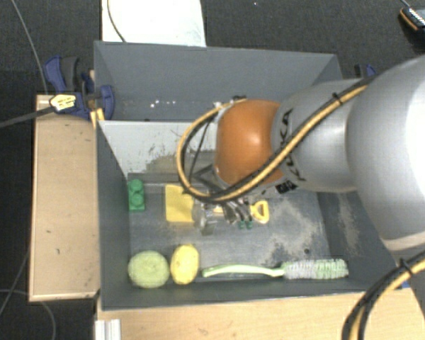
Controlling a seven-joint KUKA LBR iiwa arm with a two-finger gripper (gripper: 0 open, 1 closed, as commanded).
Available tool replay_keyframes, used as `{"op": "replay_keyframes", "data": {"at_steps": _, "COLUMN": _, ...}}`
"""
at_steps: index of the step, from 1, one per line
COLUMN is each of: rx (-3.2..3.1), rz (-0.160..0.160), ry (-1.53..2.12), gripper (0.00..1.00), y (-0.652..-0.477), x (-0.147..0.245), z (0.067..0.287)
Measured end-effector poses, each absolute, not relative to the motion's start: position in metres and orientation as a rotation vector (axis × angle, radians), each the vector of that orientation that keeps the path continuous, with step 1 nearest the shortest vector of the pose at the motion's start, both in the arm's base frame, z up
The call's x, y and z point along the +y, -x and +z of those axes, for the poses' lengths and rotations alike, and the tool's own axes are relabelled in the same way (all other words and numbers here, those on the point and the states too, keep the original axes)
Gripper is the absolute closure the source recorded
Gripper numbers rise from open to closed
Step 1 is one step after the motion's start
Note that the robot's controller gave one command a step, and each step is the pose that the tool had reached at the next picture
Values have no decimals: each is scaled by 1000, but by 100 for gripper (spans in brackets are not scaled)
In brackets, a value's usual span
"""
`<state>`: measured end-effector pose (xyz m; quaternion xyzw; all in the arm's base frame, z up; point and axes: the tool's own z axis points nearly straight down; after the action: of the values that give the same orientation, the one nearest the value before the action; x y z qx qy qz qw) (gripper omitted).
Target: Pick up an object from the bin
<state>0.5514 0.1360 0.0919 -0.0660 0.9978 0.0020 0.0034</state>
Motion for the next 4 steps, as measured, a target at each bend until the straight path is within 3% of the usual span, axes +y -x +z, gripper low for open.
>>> {"op": "replay_keyframes", "data": {"at_steps": 1, "rx": 3120, "rz": 8, "ry": 251, "gripper": 100, "y": -580, "x": 138, "z": 127}}
{"op": "replay_keyframes", "data": {"at_steps": 2, "rx": 3126, "rz": 8, "ry": 263, "gripper": 100, "y": -568, "x": 129, "z": 132}}
{"op": "replay_keyframes", "data": {"at_steps": 3, "rx": 3100, "rz": 7, "ry": 407, "gripper": 100, "y": -590, "x": 102, "z": 190}}
{"op": "replay_keyframes", "data": {"at_steps": 4, "rx": 3088, "rz": 8, "ry": 596, "gripper": 0, "y": -584, "x": 100, "z": 163}}
